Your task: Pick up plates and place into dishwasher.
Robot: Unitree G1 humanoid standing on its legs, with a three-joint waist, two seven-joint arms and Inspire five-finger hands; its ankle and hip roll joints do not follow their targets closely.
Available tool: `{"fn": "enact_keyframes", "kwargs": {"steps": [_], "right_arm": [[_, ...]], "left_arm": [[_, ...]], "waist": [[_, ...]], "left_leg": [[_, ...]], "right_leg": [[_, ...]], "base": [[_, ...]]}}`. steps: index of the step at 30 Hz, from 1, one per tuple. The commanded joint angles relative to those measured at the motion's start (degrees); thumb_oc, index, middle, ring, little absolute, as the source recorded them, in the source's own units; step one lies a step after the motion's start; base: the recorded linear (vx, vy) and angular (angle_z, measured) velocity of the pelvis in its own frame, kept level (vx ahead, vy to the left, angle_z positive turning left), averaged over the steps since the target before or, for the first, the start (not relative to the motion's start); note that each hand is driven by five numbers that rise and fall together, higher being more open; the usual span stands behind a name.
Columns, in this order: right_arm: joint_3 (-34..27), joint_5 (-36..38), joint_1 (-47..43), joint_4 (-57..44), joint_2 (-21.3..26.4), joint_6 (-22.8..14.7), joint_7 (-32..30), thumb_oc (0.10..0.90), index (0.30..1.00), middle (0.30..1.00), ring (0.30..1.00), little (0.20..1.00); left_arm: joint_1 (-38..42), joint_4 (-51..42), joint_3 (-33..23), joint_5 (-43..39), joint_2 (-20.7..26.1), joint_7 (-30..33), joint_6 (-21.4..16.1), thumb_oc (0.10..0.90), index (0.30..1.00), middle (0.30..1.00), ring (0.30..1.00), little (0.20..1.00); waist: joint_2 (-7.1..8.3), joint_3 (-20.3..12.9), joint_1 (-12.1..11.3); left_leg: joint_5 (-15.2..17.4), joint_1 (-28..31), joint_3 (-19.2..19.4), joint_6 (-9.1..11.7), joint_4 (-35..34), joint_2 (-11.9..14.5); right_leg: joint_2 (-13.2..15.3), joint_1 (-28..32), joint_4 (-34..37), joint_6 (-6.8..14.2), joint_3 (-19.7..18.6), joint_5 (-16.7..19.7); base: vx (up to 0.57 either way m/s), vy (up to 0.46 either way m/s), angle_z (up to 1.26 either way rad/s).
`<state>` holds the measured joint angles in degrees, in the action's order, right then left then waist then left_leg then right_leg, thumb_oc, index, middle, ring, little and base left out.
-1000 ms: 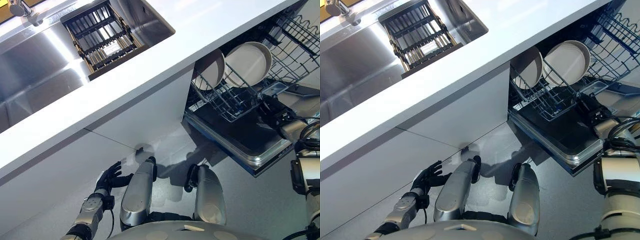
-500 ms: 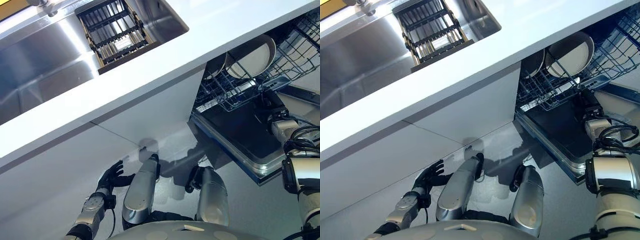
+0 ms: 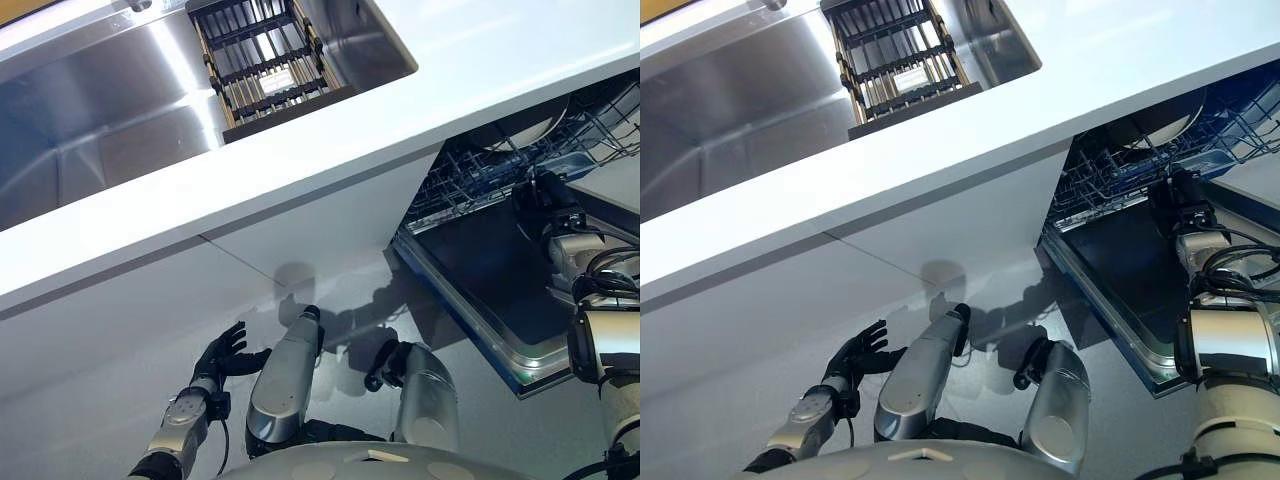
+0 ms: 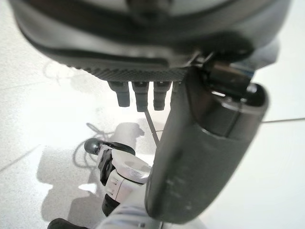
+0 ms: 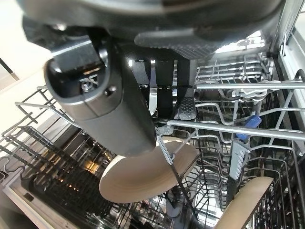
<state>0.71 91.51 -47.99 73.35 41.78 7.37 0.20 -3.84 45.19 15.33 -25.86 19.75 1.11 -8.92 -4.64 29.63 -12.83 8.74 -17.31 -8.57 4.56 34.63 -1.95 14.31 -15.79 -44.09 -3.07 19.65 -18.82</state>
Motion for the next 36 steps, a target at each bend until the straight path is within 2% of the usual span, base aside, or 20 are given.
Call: {"fn": "enact_keyframes", "kwargs": {"steps": [1,5,9,11,13,16,19,21,26,31,36], "right_arm": [[-1.45,10.75,-17.50,-21.36,-1.95,-6.22,21.58,0.100,0.300,0.300,0.300,0.200],[-3.56,13.98,-15.28,-23.09,-1.57,-7.03,29.05,0.100,0.300,0.300,0.300,0.200],[-4.78,14.77,-13.16,-24.53,-1.57,-5.87,33.64,0.100,0.300,0.300,0.300,0.200],[-5.55,15.57,-11.58,-24.85,-1.41,-4.47,38.06,0.100,0.300,0.300,0.300,0.200],[-6.09,15.30,-10.38,-25.95,-1.65,-4.17,39.80,0.100,0.300,0.300,0.300,0.200],[-6.59,13.48,-8.96,-26.17,-1.86,-4.28,38.27,0.100,0.300,0.300,0.300,0.200],[-6.87,11.55,-7.68,-24.63,-1.51,-2.40,38.70,0.100,0.300,0.300,0.300,0.200],[-7.14,10.41,-6.58,-24.07,-1.15,-0.55,38.61,0.800,0.900,0.900,0.900,0.900],[-7.66,8.98,-2.98,-23.19,-0.51,2.47,42.40,0.800,0.900,0.900,0.900,0.900],[-8.45,7.69,0.46,-25.65,-0.72,5.07,47.54,0.800,0.900,0.900,0.900,0.900],[-9.57,4.77,4.17,-29.82,-1.07,5.79,50.50,0.800,0.900,0.900,0.900,0.900]], "left_arm": [[-4.67,-5.82,-0.92,0.48,6.41,-0.44,-2.21,0.800,0.900,0.900,0.900,0.900],[-4.89,-6.00,-0.49,1.07,6.56,-1.06,-2.60,0.800,0.900,0.900,0.900,0.900],[-4.49,-6.06,-0.24,1.18,6.94,-1.66,-2.26,0.800,0.900,0.900,0.900,0.900],[-4.38,-5.62,-0.56,1.40,6.96,-2.18,-2.37,0.800,0.900,0.900,0.900,0.900],[-4.03,-5.76,-0.34,1.52,7.33,-2.45,-2.14,0.800,0.900,0.900,0.900,0.900],[-3.77,-5.85,-0.10,1.93,7.63,-3.32,-2.39,0.800,0.900,0.900,0.900,0.900],[-3.68,-5.60,0.26,2.18,7.62,-3.87,-3.40,0.800,0.900,0.900,0.900,0.900],[-3.49,-5.84,0.60,1.99,7.60,-4.01,-4.28,0.800,0.900,0.900,0.900,0.900],[-2.66,-6.54,1.74,1.46,7.78,-4.79,-5.85,0.800,0.900,0.900,0.900,0.900],[-2.09,-7.03,2.29,1.18,7.95,-6.06,-6.59,0.800,0.900,0.900,0.900,0.900],[-2.20,-7.04,2.06,1.27,7.86,-6.99,-7.42,0.800,0.900,0.900,0.900,0.900]], "waist": [[0.04,-5.42,-3.50],[-0.02,-5.71,-3.37],[-0.15,-5.84,-3.10],[-0.20,-5.88,-2.73],[-0.05,-6.06,-2.48],[0.11,-6.09,-1.95],[0.39,-6.29,-1.07],[0.71,-6.38,-0.30],[1.50,-6.50,1.43],[2.42,-7.21,3.02],[3.09,-7.91,4.57]], "left_leg": [[5.86,-0.08,3.47,-6.89,4.53,-3.71],[6.49,-0.38,3.40,-7.03,5.37,-3.98],[6.78,-0.82,3.76,-7.14,5.98,-4.13],[6.91,-0.95,3.99,-7.18,6.13,-4.04],[7.09,-1.16,4.26,-7.21,6.31,-4.01],[7.59,-1.35,4.72,-7.50,6.99,-3.85],[8.25,-1.64,5.25,-7.54,7.72,-3.54],[8.11,-1.82,5.52,-7.66,7.75,-3.35],[10.01,-1.81,6.72,-8.12,9.90,-2.47],[10.15,-1.41,7.72,-8.34,9.79,-1.92],[10.58,-0.59,9.22,-8.50,9.55,-1.11]], "right_leg": [[-2.13,5.51,-0.01,0.56,-3.05,1.97],[-2.37,5.92,0.47,0.63,-3.35,2.11],[-2.31,5.77,0.71,0.90,-3.73,2.45],[-2.16,5.53,0.69,1.10,-3.96,2.55],[-2.18,5.29,0.83,1.24,-4.03,2.71],[-2.09,4.75,0.66,1.37,-4.30,2.93],[-2.40,4.20,0.89,1.54,-5.06,3.15],[-2.60,3.66,1.31,1.44,-5.55,3.72],[-2.87,2.84,0.46,1.77,-6.93,3.49],[-3.17,2.72,2.00,2.07,-7.89,4.80],[-3.46,2.87,3.43,2.66,-9.00,5.73]], "base": [[0.00,-0.027,0.03],[0.00,0.000,0.00],[0.00,0.000,0.00],[0.00,0.000,0.00],[-0.03,-0.017,0.02],[-0.06,-0.018,-0.02],[-0.07,0.014,-0.05],[-0.07,0.022,-0.11],[-0.03,0.015,-0.12],[-0.02,0.014,-0.23],[0.01,0.029,-0.12]]}}
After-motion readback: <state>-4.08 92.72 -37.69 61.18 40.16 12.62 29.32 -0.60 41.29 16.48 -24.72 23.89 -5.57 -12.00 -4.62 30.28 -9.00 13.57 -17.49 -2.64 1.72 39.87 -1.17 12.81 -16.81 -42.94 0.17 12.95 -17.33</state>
